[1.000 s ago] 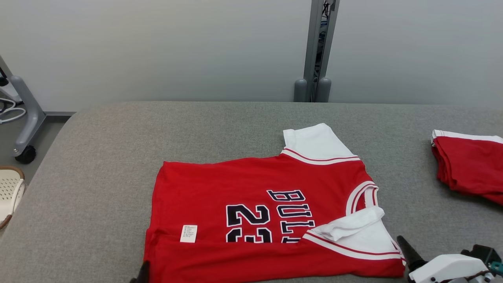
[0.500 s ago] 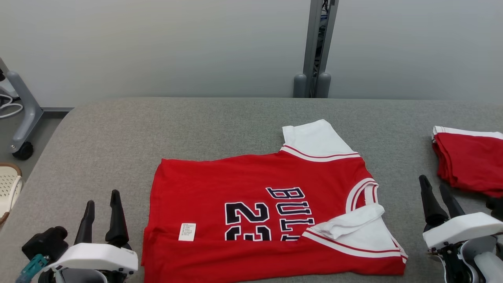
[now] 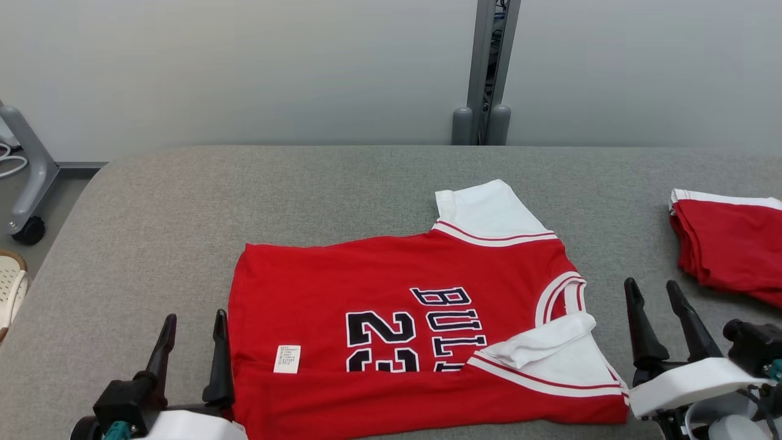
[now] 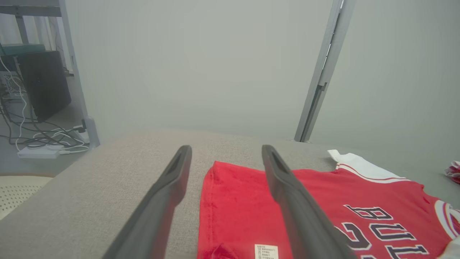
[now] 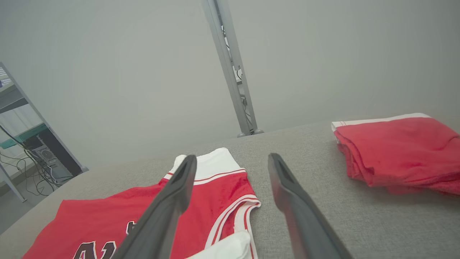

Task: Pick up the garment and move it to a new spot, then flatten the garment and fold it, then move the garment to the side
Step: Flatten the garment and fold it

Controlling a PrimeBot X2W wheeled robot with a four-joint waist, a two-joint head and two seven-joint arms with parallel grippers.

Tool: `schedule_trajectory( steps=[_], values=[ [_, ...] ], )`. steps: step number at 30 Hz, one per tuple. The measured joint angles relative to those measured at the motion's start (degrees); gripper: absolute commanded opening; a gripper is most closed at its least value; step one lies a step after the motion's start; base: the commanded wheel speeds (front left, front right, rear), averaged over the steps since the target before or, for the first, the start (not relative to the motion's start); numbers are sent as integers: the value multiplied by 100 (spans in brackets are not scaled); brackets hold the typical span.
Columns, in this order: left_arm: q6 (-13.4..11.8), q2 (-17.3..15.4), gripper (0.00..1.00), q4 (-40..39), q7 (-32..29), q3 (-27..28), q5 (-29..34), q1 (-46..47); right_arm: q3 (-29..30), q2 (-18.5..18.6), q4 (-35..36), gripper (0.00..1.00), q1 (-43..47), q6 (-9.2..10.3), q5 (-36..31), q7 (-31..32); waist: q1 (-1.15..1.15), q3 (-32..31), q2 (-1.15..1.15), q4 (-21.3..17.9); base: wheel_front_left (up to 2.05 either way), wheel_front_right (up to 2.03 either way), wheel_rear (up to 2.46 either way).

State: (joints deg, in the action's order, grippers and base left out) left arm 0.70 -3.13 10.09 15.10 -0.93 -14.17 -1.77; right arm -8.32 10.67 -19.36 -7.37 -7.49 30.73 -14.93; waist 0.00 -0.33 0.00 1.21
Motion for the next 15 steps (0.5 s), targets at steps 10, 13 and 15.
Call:
schedule_trajectory(
  steps=[10, 13, 15],
  values=[
    [-9, 26, 100, 134, -1, -73, 94, -86, 183, -248, 198, 100, 128, 0, -341, 87, 0, 39, 0, -2, 0, 0, 0],
    [-26, 26, 100, 170, -1, -93, 94, -80, 221, -282, 237, 100, 155, 0, -349, 137, 0, 53, 0, 5, 0, 0, 0],
    [-27, 26, 100, 208, -1, -112, 91, -65, 233, -299, 250, 100, 159, 0, -349, 164, 0, 68, 0, 9, 0, 0, 0]
  ],
)
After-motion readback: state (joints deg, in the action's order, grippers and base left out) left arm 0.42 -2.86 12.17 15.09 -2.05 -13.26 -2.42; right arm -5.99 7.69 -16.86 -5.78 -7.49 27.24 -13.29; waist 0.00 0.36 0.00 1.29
